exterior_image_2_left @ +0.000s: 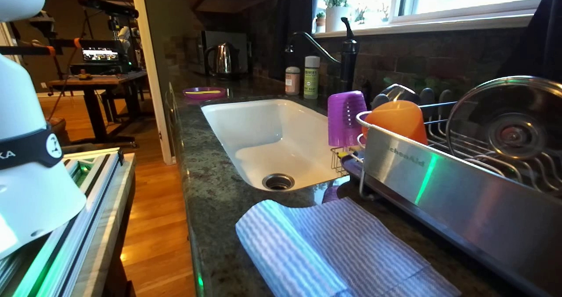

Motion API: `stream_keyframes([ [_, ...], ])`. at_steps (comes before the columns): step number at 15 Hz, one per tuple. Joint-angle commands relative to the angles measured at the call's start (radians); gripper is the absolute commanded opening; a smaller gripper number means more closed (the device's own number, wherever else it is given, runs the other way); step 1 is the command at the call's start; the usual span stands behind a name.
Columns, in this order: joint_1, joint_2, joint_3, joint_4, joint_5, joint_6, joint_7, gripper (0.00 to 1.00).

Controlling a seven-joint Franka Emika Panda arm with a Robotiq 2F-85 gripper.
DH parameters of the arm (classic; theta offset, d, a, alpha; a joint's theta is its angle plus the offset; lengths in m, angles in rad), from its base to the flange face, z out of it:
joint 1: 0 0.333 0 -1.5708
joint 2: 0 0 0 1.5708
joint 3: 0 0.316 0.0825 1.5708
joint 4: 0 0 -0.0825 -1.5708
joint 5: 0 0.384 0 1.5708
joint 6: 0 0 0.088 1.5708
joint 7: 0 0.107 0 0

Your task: Remove the lid from the dish rack and place it on the plate on the counter top

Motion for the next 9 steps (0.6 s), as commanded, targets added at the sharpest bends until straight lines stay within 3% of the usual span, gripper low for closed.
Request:
stream_keyframes([
  [1, -0.025, 0.007, 0.028, 0.011, -0.001, -0.005, 0.002, 1.0],
  [8, -0.026, 0.007, 0.03, 0.025, 0.002, -0.004, -0.001, 1.0],
  [9, -0.023, 0.025, 0.035, 0.039, 0.025, -0.045, 0.052, 1.0],
])
